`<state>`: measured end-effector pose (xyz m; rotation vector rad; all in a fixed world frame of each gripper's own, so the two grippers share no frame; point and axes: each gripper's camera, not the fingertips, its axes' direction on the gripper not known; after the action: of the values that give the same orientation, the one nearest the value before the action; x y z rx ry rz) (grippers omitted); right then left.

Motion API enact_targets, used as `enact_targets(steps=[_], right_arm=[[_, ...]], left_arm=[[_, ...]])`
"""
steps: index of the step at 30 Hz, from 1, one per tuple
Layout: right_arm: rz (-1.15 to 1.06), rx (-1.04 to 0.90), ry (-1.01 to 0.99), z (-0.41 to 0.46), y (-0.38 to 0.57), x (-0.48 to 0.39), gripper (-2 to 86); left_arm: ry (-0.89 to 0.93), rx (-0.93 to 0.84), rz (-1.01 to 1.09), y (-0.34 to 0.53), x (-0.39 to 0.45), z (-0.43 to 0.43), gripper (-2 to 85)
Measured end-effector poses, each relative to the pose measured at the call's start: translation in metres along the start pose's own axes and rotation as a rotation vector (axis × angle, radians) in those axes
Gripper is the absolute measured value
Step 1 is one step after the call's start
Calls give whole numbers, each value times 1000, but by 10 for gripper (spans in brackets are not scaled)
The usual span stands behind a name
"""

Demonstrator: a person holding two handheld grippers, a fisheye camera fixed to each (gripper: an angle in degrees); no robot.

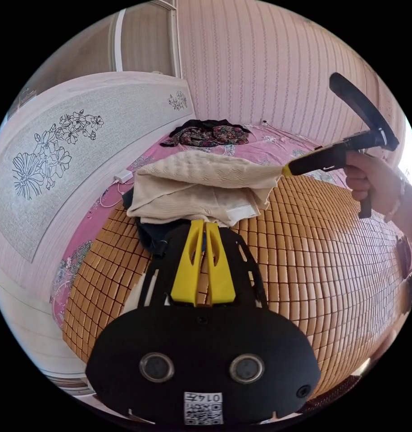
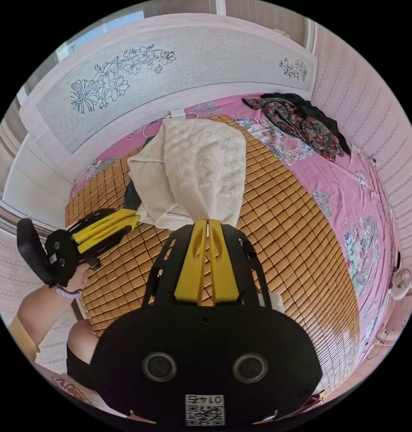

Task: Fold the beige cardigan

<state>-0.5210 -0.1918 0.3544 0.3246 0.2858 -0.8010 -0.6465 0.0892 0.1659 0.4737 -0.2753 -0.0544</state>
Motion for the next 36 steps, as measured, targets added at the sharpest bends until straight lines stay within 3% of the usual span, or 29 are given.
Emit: enact_targets(steps=[3, 5, 9, 14, 19, 26, 29, 33, 36], right_arm=[[160, 87, -98, -47, 57, 60, -1], [259, 82, -152, -57, 117, 94, -1], [448, 40, -231, -62, 314, 125, 0], [586, -88, -161, -72, 553, 89, 2], [789, -76, -104, -100, 720, 37, 8], [890, 138, 102, -152, 792, 15, 49], [835, 292, 33, -176, 805, 13, 31], [924, 172, -139, -177, 804, 30, 6], [777, 267, -258, -203, 792, 16, 1]], left_arm=[[52, -12, 33, 4, 2, -28, -9], [218, -54, 70, 41, 10, -44, -10], [413, -207, 220, 134, 62, -69, -10], [640, -267, 210, 230, 138, -127, -10], [632, -197, 342, 249, 192, -182, -10], [627, -310, 268, 263, 215, -184, -10], [619, -322, 202, 266, 211, -184, -10], [602, -333, 162, 267, 210, -185, -10], [578, -342, 163, 271, 213, -185, -10]])
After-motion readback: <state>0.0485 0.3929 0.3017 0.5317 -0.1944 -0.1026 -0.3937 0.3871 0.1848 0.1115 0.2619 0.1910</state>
